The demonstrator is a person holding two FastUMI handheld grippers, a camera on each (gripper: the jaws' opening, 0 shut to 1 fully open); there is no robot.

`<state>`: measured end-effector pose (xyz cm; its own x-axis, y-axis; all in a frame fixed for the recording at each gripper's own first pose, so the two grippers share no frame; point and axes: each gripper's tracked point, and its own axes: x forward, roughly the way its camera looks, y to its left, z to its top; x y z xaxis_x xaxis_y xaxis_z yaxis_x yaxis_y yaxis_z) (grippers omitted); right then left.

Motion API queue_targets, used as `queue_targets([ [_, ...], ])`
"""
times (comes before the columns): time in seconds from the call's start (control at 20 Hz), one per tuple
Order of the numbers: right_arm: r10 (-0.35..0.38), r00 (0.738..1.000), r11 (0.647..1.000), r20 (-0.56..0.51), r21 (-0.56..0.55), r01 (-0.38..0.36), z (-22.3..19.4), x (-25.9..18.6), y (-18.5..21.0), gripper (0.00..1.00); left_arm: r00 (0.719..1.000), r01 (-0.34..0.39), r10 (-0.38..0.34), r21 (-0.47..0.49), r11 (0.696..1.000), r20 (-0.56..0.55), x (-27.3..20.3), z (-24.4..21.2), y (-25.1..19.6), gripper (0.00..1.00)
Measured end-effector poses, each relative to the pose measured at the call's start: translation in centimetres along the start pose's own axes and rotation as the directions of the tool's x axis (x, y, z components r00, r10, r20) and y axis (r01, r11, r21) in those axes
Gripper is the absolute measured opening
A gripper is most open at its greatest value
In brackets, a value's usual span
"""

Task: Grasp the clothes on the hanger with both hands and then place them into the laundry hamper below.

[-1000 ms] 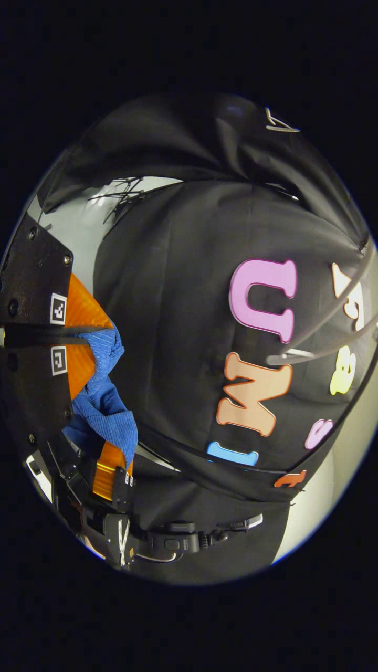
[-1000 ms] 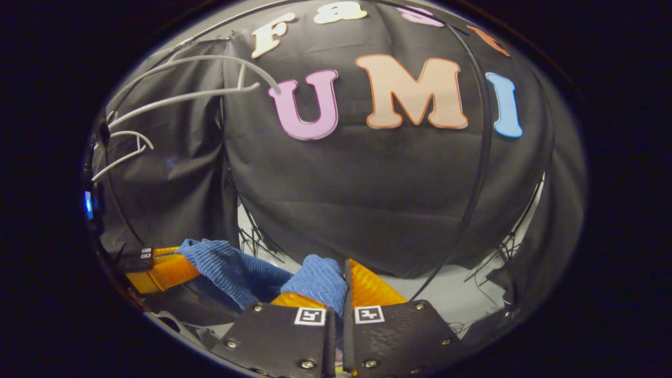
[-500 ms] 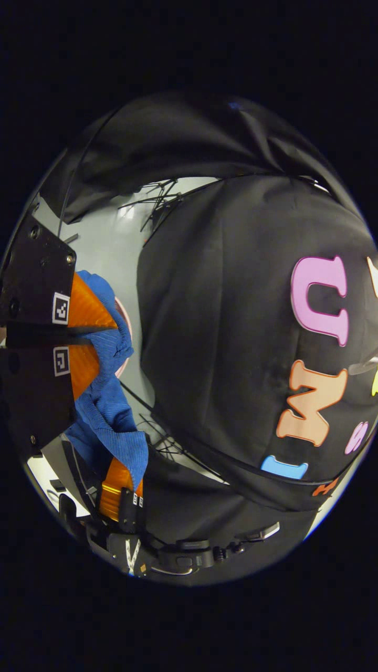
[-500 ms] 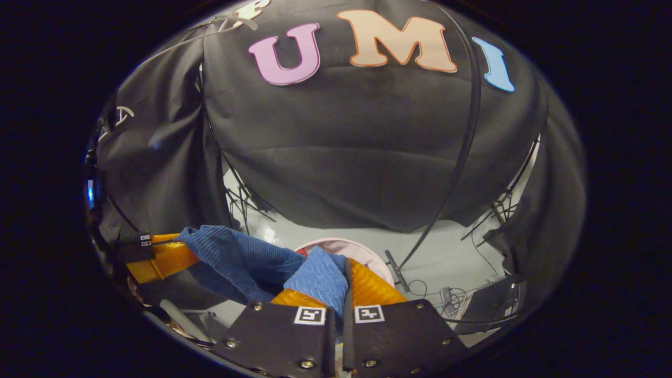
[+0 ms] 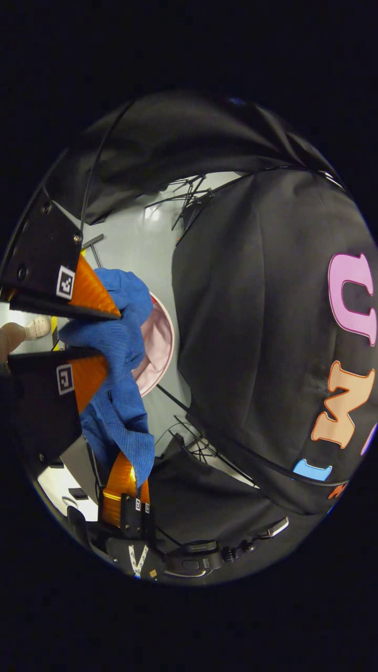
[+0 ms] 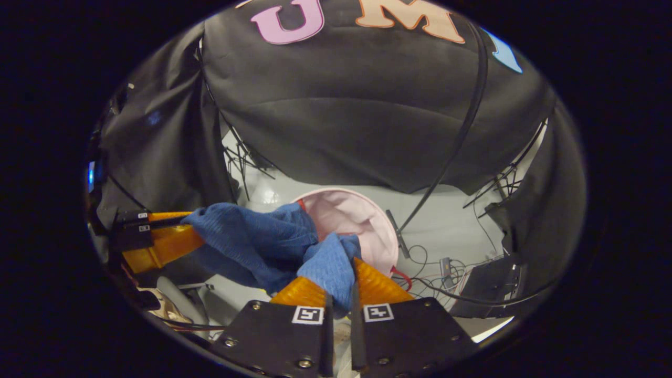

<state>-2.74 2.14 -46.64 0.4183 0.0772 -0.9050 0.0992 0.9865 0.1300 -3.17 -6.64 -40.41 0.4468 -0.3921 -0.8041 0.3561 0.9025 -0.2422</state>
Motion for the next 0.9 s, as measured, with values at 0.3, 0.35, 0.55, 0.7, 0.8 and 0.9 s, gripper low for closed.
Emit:
queue_targets([
  [0.3, 0.005, 1.0, 1.0, 0.024, 0.019, -0.006, 0.4, -0.5, 0.2, 0.19, 1.0, -0.017, 0.016, -0.025, 1.0, -0.003, -0.4, -0.3, 0.8, 0.52],
  [0.35, 0.007, 0.999, 1.0, 0.041, 0.022, -0.008, 0.8, -0.8, 0.3, 0.19, 1.0, -0.02, 0.02, -0.023, 1.0, 0.012, -0.6, 0.1, 1.0, 0.52],
  [0.55, 0.011, 0.99, 0.999, 0.143, 0.033, -0.016, 3.9, -3.0, 0.7, 0.19, 0.997, -0.013, 0.015, -0.023, 1.0, 0.078, -2.0, 2.2, 0.5, 0.52],
  [0.7, 0.013, 0.964, 0.999, 0.266, 0.025, -0.021, 7.7, -5.9, 0.8, 0.19, 0.984, -0.014, 0.016, -0.013, 1.0, 0.18, -3.9, 5.8, -0.3, 0.52],
  [0.8, 0.014, 0.932, 1.0, 0.361, 0.016, -0.022, 10.8, -8.7, 0.8, 0.19, 0.967, -0.02, 0.02, -0.003, 1.0, 0.253, -5.6, 8.6, -0.6, 0.52],
  [0.9, 0.011, 0.885, 1.0, 0.465, 0.007, -0.016, 14.0, -12.1, 0.7, 0.19, 0.942, -0.025, 0.021, 0.006, 1.0, 0.336, -7.5, 11.8, -1.1, 0.52],
])
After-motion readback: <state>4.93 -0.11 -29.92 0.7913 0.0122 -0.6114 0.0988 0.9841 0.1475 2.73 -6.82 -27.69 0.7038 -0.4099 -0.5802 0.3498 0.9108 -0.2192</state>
